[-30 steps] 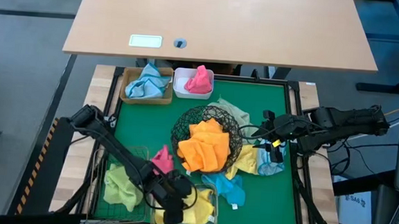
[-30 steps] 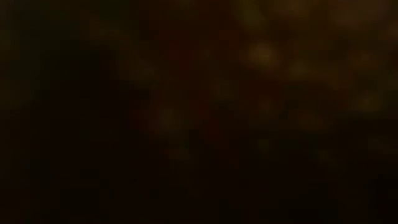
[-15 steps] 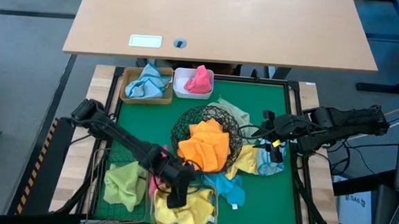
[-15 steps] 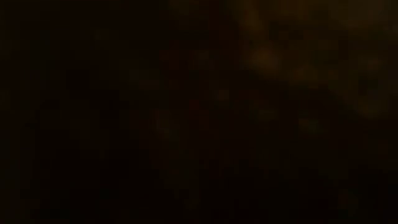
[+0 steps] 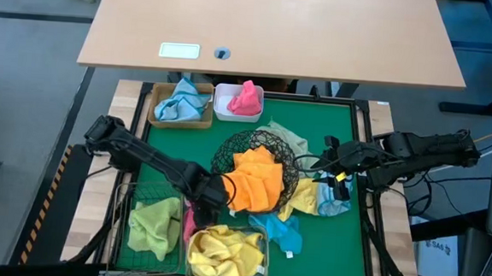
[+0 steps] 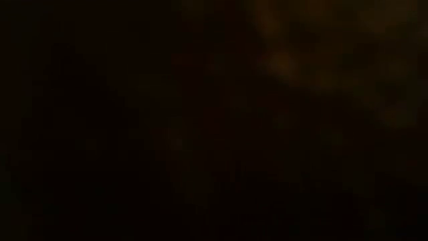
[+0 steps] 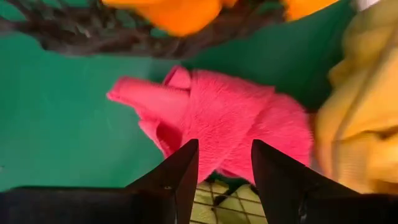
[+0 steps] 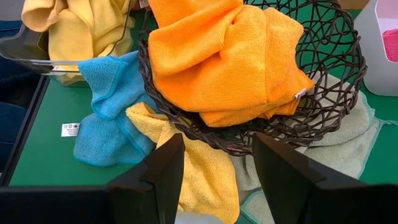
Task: Sort microfiber towel by color & place in baskets
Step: Put the pink towel into the white bin
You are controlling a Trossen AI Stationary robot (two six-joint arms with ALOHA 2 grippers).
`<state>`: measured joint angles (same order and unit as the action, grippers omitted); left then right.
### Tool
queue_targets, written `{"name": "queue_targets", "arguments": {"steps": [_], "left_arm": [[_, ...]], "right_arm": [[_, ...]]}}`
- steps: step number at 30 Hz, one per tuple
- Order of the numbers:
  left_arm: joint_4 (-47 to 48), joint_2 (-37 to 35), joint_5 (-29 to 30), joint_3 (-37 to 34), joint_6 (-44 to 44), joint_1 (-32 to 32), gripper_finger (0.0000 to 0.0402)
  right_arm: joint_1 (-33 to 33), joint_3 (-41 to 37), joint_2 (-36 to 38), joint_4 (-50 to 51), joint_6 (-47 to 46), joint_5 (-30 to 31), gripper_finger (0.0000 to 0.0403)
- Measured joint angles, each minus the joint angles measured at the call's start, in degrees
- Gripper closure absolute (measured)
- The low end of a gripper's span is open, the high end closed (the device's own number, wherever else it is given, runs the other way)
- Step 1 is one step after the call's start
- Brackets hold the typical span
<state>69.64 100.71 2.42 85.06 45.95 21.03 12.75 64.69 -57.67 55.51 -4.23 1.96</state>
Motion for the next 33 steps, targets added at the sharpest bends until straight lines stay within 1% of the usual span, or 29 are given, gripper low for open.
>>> {"name": "queue_targets", "arguments": {"steps": [8, 18, 29, 33], "left_arm": [[-3.07, 0.28, -3.55, -8.68, -0.08, -2.35, 0.0260], [-7.58, 0.28, -3.68, -15.23, -0.01, -3.03, 0.0260], [-8.31, 0.26, -4.64, -16.86, 0.40, -3.01, 0.0262], [-10.27, 0.26, -5.19, -16.87, 0.15, -3.01, 0.0281]], "right_arm": [[0.00, 0.00, 0.00, 0.00, 0.02, 0.00, 0.0214], [0.00, 0.00, 0.02, 0.00, 0.02, 0.00, 0.0214], [0.00, 0.00, 0.02, -0.01, 0.02, 0.01, 0.0214], [0.00, 0.00, 0.02, -0.02, 0.02, 0.00, 0.0214]]}}
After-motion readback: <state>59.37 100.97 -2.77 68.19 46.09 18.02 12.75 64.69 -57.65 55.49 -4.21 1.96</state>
